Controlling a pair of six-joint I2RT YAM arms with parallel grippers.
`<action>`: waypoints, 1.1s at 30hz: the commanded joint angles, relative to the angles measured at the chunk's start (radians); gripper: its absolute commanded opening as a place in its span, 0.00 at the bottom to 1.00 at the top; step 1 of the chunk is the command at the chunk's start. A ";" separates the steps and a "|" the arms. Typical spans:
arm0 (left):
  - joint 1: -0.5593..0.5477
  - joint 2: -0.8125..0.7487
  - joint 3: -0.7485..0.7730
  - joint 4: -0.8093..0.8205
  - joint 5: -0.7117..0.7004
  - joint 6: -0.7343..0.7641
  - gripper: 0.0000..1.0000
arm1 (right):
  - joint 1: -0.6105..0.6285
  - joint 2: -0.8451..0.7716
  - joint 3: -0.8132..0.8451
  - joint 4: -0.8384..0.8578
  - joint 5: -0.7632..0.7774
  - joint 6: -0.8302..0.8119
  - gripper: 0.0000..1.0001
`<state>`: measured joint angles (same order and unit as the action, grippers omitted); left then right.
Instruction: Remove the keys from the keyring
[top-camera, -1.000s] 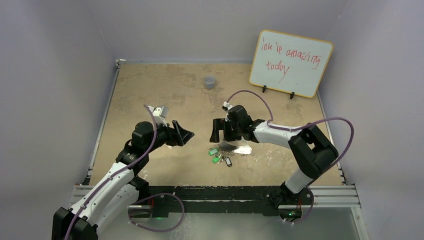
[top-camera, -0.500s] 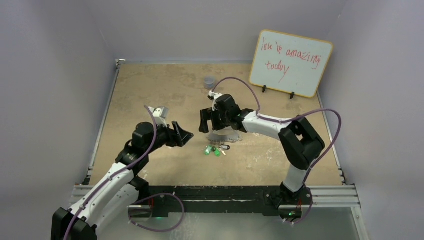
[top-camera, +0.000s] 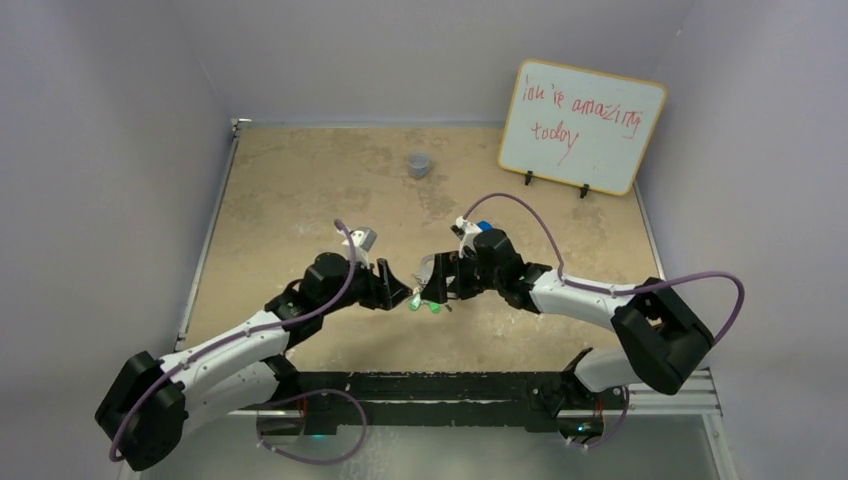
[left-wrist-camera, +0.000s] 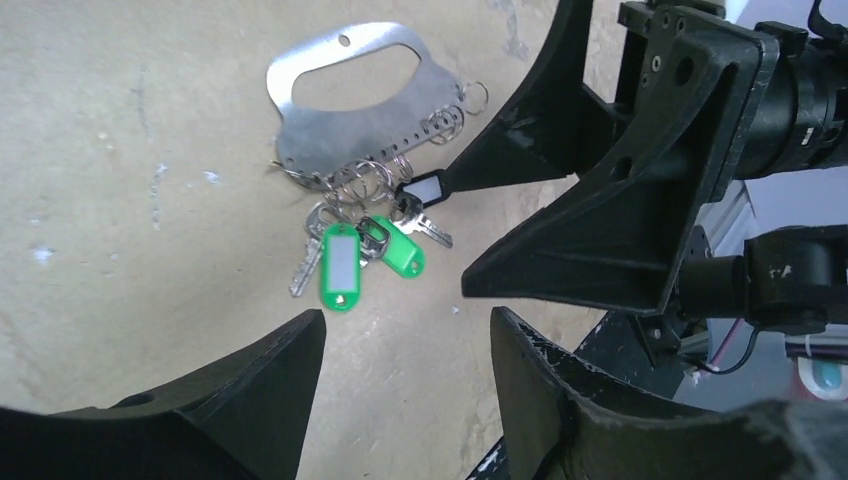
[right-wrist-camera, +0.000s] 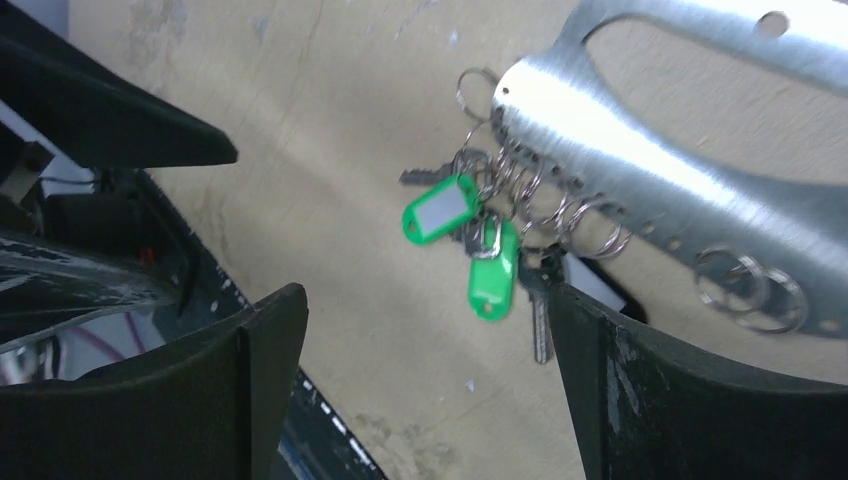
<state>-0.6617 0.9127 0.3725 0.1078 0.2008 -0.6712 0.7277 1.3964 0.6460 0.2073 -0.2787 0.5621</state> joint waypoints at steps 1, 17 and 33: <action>-0.091 0.074 0.021 0.127 -0.086 -0.027 0.58 | 0.001 -0.004 -0.067 0.219 -0.137 0.105 0.91; -0.164 0.193 0.092 0.088 -0.198 0.008 0.54 | -0.040 0.045 -0.134 0.158 -0.026 0.095 0.92; -0.162 0.094 0.106 -0.105 -0.397 0.058 0.54 | -0.023 -0.051 -0.159 0.315 -0.078 0.147 0.85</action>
<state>-0.8207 1.0489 0.4339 0.0502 -0.1120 -0.6437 0.6830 1.3376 0.5037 0.3927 -0.2665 0.6647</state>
